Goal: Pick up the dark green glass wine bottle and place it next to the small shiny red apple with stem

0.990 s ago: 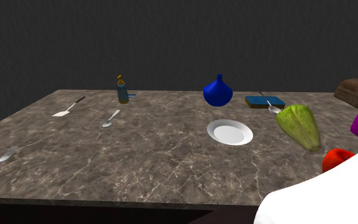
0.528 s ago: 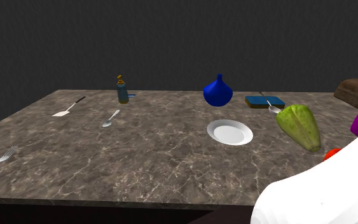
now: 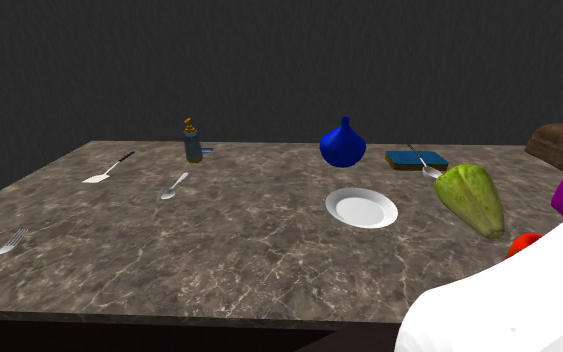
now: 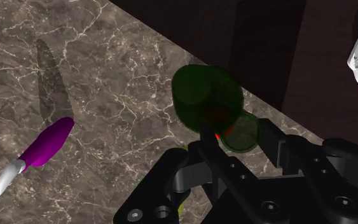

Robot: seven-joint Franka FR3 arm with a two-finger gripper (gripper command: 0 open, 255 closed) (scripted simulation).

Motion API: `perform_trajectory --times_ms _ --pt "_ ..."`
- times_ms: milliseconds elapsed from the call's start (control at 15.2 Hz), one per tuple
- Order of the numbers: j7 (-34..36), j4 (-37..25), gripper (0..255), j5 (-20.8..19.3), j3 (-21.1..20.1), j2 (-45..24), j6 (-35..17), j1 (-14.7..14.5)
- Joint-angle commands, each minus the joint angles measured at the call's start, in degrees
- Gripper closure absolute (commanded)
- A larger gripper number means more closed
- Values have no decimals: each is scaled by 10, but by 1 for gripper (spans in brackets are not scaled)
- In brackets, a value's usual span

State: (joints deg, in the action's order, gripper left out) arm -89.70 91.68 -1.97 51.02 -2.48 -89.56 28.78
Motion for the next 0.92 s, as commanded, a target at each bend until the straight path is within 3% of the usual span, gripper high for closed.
perform_trajectory --times_ms 0,858 --pt "4 20 255 -3 -1 4 -17 -2" --pt "13 126 255 -9 -3 12 -118 -4"
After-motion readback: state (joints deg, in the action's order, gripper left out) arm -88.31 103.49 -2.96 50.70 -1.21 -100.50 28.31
